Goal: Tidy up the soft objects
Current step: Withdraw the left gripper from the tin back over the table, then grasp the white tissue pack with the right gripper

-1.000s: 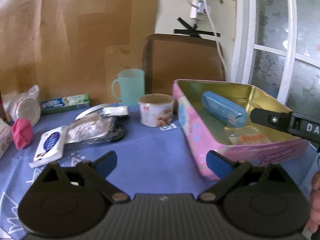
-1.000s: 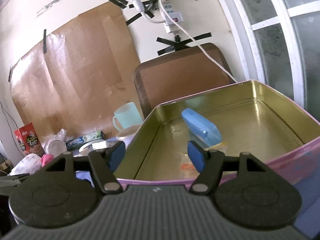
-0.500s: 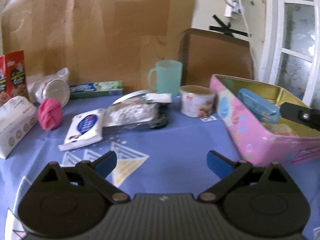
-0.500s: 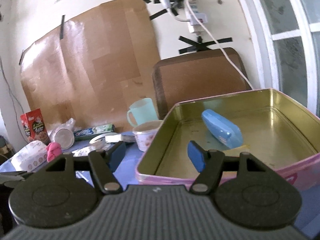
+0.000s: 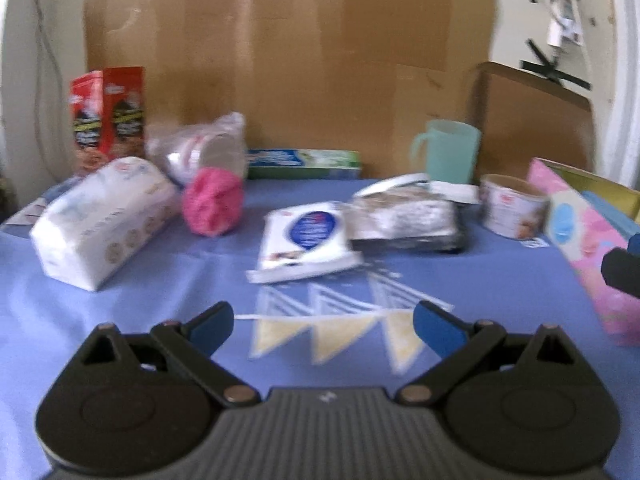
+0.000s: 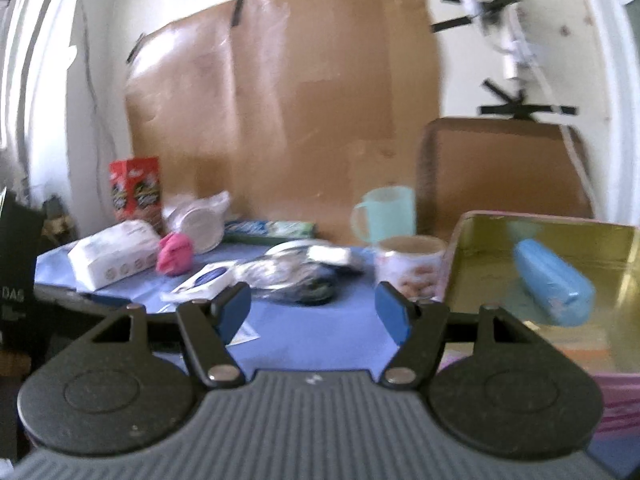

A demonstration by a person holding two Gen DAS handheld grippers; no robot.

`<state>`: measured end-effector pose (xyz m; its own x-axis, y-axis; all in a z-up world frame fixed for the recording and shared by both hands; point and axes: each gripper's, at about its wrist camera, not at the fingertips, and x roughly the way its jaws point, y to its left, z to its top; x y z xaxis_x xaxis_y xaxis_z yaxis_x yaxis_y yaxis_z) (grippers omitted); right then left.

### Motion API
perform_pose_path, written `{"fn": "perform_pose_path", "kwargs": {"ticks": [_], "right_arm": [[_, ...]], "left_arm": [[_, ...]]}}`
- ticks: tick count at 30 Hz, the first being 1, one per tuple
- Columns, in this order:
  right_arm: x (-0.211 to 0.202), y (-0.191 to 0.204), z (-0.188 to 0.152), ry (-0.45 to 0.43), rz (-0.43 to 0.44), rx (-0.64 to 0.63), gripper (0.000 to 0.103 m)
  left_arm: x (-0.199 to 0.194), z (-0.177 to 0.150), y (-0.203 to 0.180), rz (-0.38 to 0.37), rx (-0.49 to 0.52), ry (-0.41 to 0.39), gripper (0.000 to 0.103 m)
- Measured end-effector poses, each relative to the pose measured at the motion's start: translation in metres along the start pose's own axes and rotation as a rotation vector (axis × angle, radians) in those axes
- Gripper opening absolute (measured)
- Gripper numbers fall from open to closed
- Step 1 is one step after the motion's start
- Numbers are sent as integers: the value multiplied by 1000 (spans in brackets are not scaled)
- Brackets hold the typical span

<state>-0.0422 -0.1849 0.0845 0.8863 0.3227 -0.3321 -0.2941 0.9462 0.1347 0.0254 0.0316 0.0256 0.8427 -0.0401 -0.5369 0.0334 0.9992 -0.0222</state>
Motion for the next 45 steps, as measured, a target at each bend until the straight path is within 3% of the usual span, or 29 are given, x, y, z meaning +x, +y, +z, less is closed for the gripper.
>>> {"fn": "perform_pose_path", "kwargs": {"ticks": [4,10,22,27,32,35,38,40,41,45], "right_arm": [[24,10,0,20,43,-27,71],[48,21,-18,116,78,-28,71],[44,14,-17,94,121,18,71],[56,14,-15,173,158,27,71],[101,1,0,326,330,348,70],[128,10,6,367,356,430,69],[160,19,7,422,354,510,63],[180,25,3,477,368,565,44],[186,28,1,498,360,573,23],[175,20,-4,493,374,612,17]], "left_arm": [[3,-1,20,48,-40,0,100],[5,-2,35,19,-127,11,100],[1,-5,59,-13,-278,-34,103],[-7,-9,68,28,-353,-99,103],[-16,-12,75,85,-412,-154,103],[-18,-12,76,100,-418,-172,103],[-17,-11,75,101,-405,-176,103],[-18,-12,73,107,-401,-179,103],[-18,-12,73,107,-401,-179,103],[-18,-13,76,102,-410,-182,103]]}}
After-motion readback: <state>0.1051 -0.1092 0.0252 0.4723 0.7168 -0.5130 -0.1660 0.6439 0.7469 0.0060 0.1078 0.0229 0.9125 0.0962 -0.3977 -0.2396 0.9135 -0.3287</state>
